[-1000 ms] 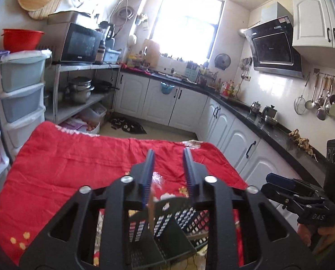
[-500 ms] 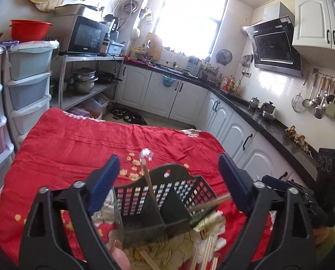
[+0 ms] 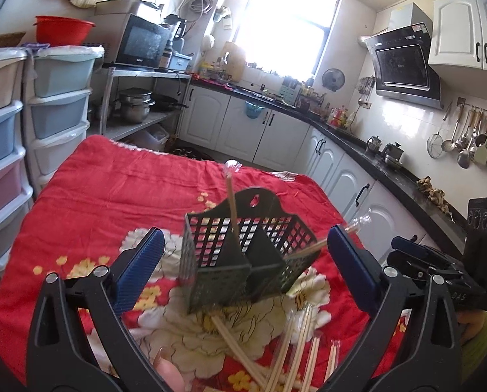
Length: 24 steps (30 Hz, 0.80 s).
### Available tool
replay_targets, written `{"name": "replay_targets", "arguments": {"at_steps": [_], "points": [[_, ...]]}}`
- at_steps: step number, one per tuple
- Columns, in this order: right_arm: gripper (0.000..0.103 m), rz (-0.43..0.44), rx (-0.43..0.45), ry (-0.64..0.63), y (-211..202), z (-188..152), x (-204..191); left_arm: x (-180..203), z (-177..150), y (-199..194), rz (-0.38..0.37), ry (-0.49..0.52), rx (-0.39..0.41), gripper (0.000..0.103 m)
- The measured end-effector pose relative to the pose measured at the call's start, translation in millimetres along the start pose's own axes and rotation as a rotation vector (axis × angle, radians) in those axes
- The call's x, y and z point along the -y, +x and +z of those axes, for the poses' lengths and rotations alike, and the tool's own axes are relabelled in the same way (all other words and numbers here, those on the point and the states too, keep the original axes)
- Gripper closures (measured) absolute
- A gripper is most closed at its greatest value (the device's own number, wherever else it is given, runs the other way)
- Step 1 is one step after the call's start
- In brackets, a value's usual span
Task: Organize utensils
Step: 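Move both tools back from the caddy to the chopstick pile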
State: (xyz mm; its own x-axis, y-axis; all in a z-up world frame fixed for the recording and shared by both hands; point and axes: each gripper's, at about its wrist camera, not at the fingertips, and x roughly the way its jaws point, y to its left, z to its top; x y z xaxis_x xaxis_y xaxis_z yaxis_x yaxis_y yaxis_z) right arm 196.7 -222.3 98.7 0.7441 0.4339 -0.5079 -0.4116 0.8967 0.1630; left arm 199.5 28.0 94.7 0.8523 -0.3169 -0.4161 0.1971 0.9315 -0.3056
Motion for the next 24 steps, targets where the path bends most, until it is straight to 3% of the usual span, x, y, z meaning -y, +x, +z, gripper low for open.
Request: {"name": "replay_targets", "arguments": {"at_steps": [13, 24], "points": [[0.017, 0.048, -0.073, -0.053, 0, -42, -25, -14, -37, -10, 0.036, -0.045, -0.044, 0.011], [0.017, 0.086, -0.15, -0.076, 9, -76, -44, -14, -65, 6, 0.048, -0.043, -0.132, 0.011]]}}
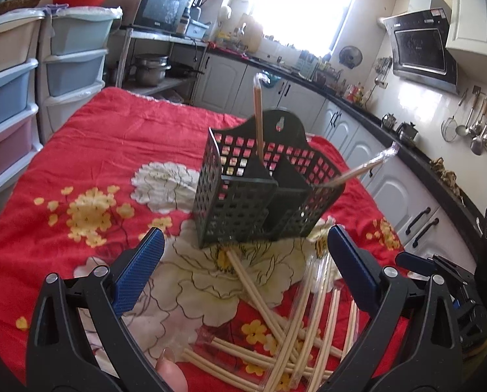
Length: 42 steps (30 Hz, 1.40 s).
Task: Organize utensils
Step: 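Move both tools back from the caddy to the chopstick pile, then close the left tool on a wrapped chopstick while the right tool grasps another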
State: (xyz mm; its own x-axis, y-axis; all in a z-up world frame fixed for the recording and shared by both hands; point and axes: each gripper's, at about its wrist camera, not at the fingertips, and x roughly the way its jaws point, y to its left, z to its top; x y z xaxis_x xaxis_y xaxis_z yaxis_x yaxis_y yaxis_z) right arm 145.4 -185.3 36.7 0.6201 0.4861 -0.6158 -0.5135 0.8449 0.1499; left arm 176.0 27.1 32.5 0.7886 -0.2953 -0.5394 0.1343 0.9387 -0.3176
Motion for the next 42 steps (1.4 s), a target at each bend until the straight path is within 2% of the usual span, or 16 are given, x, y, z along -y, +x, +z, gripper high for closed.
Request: {"name": "replay_targets", "arguments": {"at_steps": [10, 20, 25, 27, 32, 34, 36, 42], "points": [[0.017, -0.033, -0.086, 0.053, 12, -32, 8, 8, -19, 22, 0.011, 0.029, -0.076, 0.011], [0.018, -0.064, -0.165, 0.173, 20, -59, 30, 18, -28, 45, 0.005, 0.064, -0.144, 0.011], [0.042, -0.076, -0.2, 0.254, 22, -66, 44, 18, -29, 60, -0.004, 0.057, -0.199, 0.011], [0.048, -0.06, -0.213, 0.286, 25, -67, 49, 15, -29, 67, -0.008, 0.044, -0.222, 0.011], [0.059, -0.02, -0.264, 0.384, 37, -71, 61, 4, -28, 84, -0.025, -0.016, -0.289, 0.03], [0.064, 0.008, -0.274, 0.423, 41, -71, 65, -4, -28, 93, -0.036, -0.058, -0.322, 0.04], [0.068, 0.02, -0.281, 0.447, 44, -71, 68, -11, -28, 101, -0.046, -0.102, -0.352, 0.046], [0.083, 0.056, -0.286, 0.526, 50, -73, 82, -23, -23, 111, -0.061, -0.169, -0.37, 0.055]]}}
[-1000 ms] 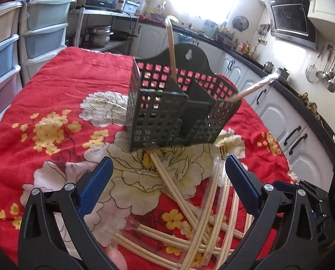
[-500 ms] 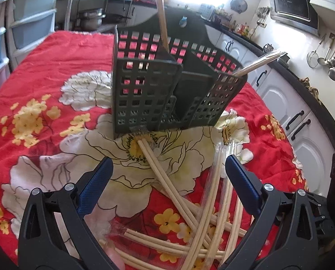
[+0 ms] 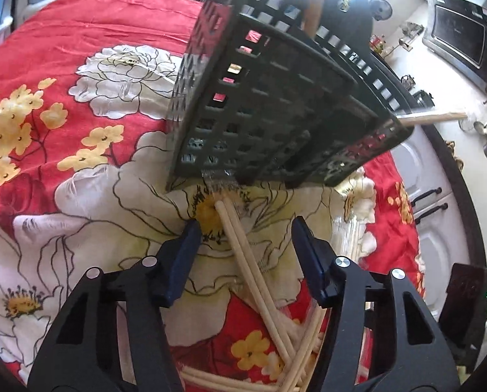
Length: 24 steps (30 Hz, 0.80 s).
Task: Organize utensils
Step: 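Close the left tool on a wrapped chopstick while the right tool grasps another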
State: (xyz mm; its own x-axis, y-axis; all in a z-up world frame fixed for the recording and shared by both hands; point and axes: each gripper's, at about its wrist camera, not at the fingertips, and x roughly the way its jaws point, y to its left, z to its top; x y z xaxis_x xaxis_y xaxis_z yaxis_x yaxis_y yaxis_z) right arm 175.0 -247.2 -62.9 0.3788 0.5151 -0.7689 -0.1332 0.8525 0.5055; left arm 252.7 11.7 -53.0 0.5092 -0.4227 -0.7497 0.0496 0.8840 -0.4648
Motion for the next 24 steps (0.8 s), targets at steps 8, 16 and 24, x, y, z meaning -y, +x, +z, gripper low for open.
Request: {"name": "replay_targets", "arguments": {"at_steps": [8, 16, 24], "points": [[0.09, 0.037, 0.001, 0.051, -4, 2, 13, -12, 8, 5, 0.007, -0.036, -0.02, 0.081], [0.095, 0.024, 0.021, 0.055, -7, 8, 13, -23, 9, 3, -0.023, -0.066, -0.02, 0.095], [0.096, 0.017, 0.068, 0.027, -21, 13, 6, -24, 8, -21, -0.082, -0.081, 0.045, 0.097]]}}
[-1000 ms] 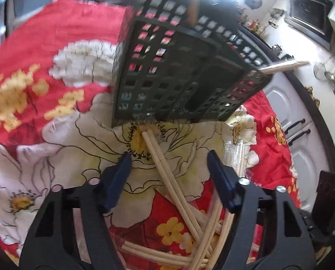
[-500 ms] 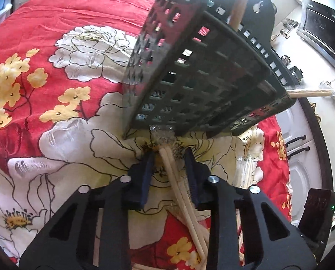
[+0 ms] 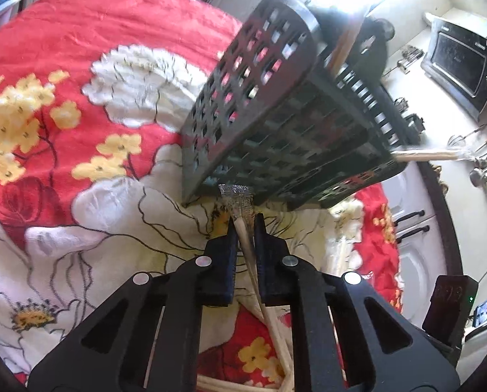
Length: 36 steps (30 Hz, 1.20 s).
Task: Organize utensils
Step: 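Close the left tool on a wrapped chopstick while the right tool grasps another, then lift the chopstick with the left tool over the caddy while the right tool carries its own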
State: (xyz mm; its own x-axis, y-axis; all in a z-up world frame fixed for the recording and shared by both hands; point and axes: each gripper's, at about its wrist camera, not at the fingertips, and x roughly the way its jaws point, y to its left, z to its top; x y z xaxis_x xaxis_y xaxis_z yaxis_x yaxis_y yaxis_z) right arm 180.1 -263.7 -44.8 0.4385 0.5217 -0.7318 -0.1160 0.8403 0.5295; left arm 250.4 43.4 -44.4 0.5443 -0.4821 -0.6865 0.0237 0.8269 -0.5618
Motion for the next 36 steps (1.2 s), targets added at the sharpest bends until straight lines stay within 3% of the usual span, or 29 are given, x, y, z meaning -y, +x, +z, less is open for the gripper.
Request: {"name": "replay_targets", "arguments": {"at_steps": [17, 36], "points": [[0.097, 0.033, 0.133, -0.209, -38, 19, -60, 23, 3, -78, 0.006, 0.06, 0.249, 0.099], [0.097, 0.11, 0.295, -0.419, -77, 48, -135, 71, 13, -145, -0.04, 0.165, 0.434, 0.1]]}}
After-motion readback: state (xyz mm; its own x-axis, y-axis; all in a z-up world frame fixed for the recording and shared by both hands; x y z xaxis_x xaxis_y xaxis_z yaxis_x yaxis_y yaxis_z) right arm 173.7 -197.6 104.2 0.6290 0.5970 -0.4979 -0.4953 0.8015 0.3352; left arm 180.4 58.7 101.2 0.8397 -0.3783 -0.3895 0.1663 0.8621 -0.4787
